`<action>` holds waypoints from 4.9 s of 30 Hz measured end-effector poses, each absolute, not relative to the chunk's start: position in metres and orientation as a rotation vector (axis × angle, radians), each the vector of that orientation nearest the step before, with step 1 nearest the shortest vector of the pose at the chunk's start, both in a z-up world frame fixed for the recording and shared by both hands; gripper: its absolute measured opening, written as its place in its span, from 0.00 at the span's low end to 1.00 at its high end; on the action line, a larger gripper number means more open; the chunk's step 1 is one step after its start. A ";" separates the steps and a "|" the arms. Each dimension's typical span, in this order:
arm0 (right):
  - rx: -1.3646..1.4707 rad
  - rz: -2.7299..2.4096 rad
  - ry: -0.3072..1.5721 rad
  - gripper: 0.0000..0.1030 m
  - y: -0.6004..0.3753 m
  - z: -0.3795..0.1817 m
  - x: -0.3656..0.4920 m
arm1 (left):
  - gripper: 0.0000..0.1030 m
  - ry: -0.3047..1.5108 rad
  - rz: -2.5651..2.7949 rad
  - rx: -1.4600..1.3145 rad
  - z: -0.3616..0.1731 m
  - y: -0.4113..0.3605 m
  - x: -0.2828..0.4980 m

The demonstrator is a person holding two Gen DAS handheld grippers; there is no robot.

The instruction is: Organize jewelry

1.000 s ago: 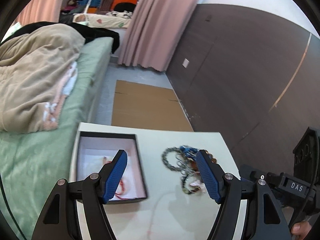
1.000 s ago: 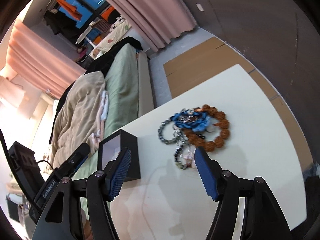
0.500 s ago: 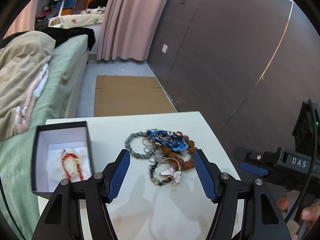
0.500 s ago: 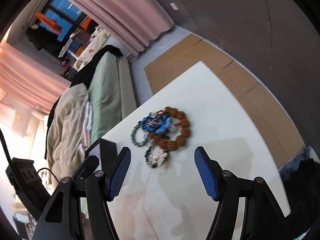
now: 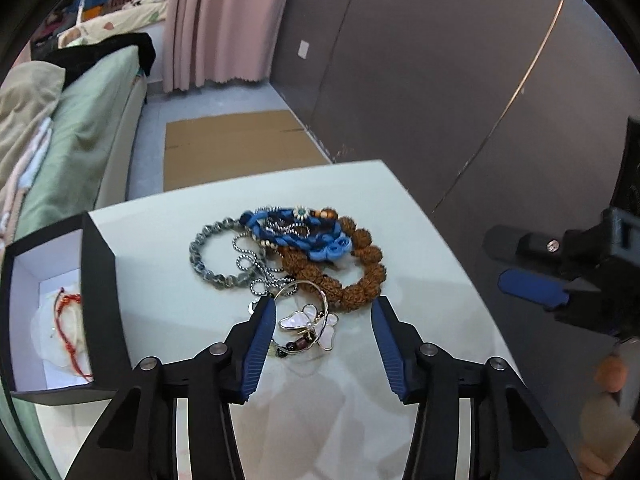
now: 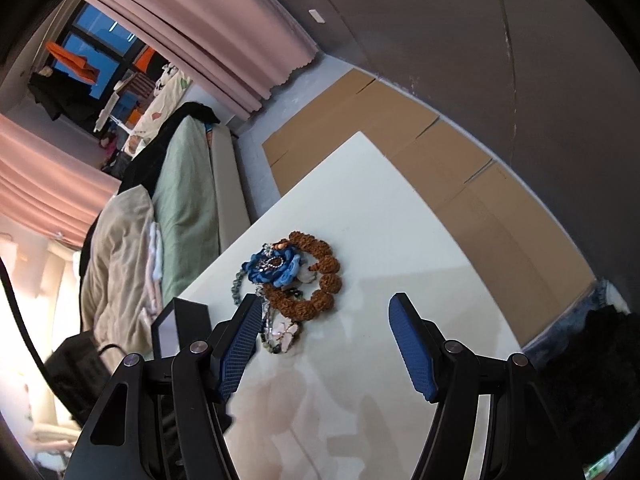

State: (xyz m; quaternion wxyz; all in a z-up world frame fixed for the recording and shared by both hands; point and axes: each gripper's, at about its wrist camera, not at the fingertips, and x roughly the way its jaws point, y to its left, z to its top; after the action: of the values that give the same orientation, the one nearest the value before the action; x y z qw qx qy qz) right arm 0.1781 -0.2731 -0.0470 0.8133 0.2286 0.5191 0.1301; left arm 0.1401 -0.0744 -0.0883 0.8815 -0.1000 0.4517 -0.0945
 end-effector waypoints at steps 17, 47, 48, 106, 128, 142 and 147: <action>0.547 0.390 1.137 0.64 -0.237 -0.064 0.210 | 0.02 0.908 -0.210 -0.226 -0.083 -0.044 0.152; 0.593 0.348 1.123 0.57 -0.247 -0.064 0.207 | 0.65 0.993 -0.222 -0.225 -0.098 -0.052 0.156; 0.594 0.347 1.121 0.57 -0.250 -0.064 0.206 | 0.65 0.994 -0.222 -0.218 -0.099 -0.054 0.156; 0.633 0.354 1.096 0.57 -0.283 -0.051 0.197 | 0.00 0.964 -0.209 -0.140 -0.100 -0.056 0.144; 0.621 0.342 1.088 0.57 -0.293 -0.050 0.188 | 0.57 1.026 -0.100 -0.166 -0.116 -0.047 0.154; 0.620 0.355 1.092 0.57 -0.289 -0.048 0.197 | 0.57 1.034 -0.059 -0.100 -0.130 -0.052 0.167; 0.620 0.353 1.092 0.57 -0.289 -0.048 0.196 | 0.48 1.037 -0.090 -0.134 -0.128 -0.050 0.164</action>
State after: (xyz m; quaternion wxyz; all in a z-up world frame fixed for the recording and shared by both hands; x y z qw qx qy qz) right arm 0.1963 -0.2888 -0.0482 0.7948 0.2885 0.5080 0.1642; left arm 0.1637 -0.0500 -0.1281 0.8653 -0.0641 0.4952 -0.0432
